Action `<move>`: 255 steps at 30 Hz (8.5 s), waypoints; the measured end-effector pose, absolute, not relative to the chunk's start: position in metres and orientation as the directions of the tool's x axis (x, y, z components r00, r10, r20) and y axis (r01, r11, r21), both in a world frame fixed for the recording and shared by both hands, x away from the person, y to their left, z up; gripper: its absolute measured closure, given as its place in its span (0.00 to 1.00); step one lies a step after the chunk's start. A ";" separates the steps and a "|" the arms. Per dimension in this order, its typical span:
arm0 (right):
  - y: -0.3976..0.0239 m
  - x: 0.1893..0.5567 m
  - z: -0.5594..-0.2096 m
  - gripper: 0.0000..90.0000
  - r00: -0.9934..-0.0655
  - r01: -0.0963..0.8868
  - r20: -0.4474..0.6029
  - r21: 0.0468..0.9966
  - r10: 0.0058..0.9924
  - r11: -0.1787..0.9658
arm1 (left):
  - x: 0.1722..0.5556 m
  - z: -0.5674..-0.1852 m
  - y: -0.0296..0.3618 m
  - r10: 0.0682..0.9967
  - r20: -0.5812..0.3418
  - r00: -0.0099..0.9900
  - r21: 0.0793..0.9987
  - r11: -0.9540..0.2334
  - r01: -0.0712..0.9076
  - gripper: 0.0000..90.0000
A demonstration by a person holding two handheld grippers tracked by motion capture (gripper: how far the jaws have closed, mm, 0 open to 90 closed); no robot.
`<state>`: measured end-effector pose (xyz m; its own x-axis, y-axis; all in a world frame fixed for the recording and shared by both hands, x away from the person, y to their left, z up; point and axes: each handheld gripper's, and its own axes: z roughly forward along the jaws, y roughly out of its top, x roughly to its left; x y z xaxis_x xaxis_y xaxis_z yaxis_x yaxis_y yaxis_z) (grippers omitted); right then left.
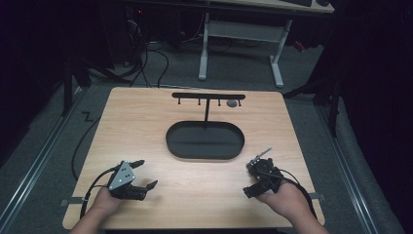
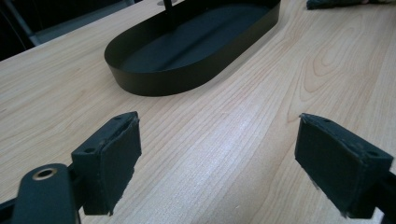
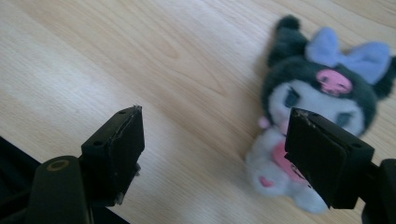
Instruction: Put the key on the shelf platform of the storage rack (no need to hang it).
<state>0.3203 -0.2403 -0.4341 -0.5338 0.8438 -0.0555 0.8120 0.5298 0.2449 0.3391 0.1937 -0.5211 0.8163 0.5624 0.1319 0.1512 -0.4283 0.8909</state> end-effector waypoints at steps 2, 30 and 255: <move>-0.251 0.321 -0.433 0.21 -0.512 0.825 -0.069 0.240 0.856 0.512 | 0.338 -0.521 0.193 0.556 0.138 0.820 0.888 -0.435 0.146 0.17; -0.287 0.324 -0.457 0.19 -0.411 0.887 -0.071 0.198 0.909 0.416 | 0.338 -0.521 0.193 0.558 0.142 0.818 0.888 -0.436 0.144 0.17; -0.174 0.470 -0.464 0.52 -0.430 0.870 0.012 0.271 0.903 0.411 | 0.338 -0.521 0.199 0.566 0.112 0.817 0.902 -0.402 0.156 0.17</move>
<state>0.4704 -0.1738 -0.4644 -0.4299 0.9028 0.0117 0.8705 0.4110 0.2709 0.3385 0.1988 -0.5207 0.8166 0.5663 0.1116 0.1556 -0.4023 0.9022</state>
